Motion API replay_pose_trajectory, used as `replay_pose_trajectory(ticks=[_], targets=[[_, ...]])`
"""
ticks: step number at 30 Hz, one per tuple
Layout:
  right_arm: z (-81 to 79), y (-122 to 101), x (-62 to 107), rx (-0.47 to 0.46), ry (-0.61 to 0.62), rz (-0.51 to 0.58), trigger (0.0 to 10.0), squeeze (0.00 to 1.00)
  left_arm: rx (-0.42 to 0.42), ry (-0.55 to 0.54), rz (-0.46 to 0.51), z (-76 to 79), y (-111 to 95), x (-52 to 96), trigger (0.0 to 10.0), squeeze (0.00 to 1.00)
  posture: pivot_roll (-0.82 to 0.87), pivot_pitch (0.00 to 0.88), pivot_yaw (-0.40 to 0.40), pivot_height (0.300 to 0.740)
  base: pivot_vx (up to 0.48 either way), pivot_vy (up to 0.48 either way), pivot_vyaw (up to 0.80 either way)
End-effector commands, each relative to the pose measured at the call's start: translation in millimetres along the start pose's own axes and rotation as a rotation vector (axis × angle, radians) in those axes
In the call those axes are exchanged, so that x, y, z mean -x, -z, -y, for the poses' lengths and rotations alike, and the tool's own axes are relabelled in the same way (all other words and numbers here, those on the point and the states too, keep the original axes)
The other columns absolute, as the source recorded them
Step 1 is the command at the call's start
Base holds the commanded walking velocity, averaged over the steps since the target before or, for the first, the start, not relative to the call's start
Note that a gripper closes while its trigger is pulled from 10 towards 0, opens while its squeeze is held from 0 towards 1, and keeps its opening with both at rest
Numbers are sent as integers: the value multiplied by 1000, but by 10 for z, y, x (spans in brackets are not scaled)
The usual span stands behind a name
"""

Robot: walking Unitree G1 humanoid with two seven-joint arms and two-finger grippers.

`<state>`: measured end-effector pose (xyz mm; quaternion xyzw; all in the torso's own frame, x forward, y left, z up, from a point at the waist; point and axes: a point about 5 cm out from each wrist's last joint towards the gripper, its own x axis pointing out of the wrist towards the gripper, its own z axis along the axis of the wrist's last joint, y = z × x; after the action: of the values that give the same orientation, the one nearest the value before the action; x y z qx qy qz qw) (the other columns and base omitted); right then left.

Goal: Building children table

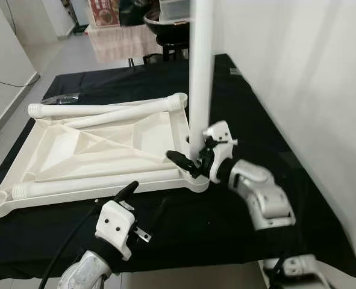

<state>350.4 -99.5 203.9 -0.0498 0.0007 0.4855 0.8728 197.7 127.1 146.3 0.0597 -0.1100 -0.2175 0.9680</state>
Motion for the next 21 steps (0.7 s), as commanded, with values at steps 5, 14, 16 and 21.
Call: replay_pose_trajectory(ticks=[5, 14, 16, 21], targets=[[-6, -84, -101, -10, -302, 11, 10000, 0, 4, -7, -18, 11, 36, 25, 10000, 0, -49, 73, 34, 740, 0, 0, 0], [83, 21, -141, -82, -279, -20, 0, 0, 3, -7, -20, 30, 32, 38, 10000, 0, -35, 72, 32, 740, 0, 0, 0], [101, 75, -94, -67, -250, -20, 0, 0, 2, -7, -20, 36, 26, 48, 10000, 0, -42, 78, 36, 740, 0, 0, 0], [141, 129, -5, -61, -171, -10, 0, 0, 4, -6, -20, 38, 22, 60, 10000, 0, -50, 84, 37, 740, 0, 0, 0]])
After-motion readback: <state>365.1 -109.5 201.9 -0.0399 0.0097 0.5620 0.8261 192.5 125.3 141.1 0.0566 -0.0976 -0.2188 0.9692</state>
